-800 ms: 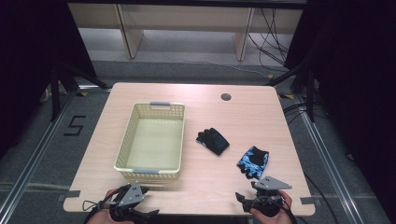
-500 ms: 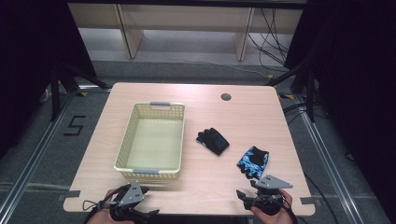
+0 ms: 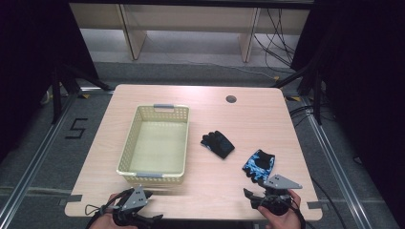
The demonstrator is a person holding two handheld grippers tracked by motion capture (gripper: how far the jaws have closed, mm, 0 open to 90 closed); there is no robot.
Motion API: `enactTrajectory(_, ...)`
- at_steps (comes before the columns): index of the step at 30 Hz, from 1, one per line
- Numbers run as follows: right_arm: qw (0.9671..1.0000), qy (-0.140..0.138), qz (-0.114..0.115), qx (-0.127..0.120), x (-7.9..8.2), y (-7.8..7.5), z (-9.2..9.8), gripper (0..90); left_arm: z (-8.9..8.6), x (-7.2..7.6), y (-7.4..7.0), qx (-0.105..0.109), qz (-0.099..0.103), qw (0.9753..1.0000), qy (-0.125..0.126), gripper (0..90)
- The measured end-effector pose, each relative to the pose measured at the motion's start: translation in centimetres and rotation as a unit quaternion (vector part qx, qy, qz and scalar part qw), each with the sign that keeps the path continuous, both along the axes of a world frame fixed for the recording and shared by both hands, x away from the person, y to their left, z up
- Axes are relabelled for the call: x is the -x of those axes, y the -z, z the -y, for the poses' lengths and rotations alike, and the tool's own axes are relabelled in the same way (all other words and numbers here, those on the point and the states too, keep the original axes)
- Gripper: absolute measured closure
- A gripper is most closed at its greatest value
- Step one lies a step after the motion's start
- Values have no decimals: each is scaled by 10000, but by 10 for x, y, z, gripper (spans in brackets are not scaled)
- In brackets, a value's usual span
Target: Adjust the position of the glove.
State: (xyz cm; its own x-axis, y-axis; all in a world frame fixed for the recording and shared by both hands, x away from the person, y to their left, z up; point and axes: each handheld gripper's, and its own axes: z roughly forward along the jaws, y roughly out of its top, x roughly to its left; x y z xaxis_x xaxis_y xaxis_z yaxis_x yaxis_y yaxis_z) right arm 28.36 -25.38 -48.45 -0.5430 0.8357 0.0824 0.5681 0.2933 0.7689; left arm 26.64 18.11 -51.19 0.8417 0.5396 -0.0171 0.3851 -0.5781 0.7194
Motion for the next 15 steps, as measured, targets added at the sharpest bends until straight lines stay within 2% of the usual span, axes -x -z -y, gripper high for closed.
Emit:
enactTrajectory(4,9999,132,-67,-67,-3,-2,-3,344,0,0,0,-15,25,10000,-8,185)
enactTrajectory(5,9999,62,41,73,-9,-3,-2,336,0,0,0,6,22,10000,-30,185)
enactTrajectory(8,9999,66,61,71,-11,-4,-4,334,0,-1,-1,-39,69,9999,-68,185)
enactTrajectory(9,9999,143,-93,-19,-9,-4,-8,333,-1,0,0,-12,44,10000,-38,185)
enactTrajectory(12,10000,69,-33,29,-11,-5,-9,334,0,0,0,-15,41,10000,-30,185)
enactTrajectory(13,9999,-38,91,99,-15,-5,-10,349,0,1,-1,19,35,10000,-37,185)
enactTrajectory(15,9999,-65,99,61,-16,-5,-12,356,0,0,0,-32,44,10000,-34,185)
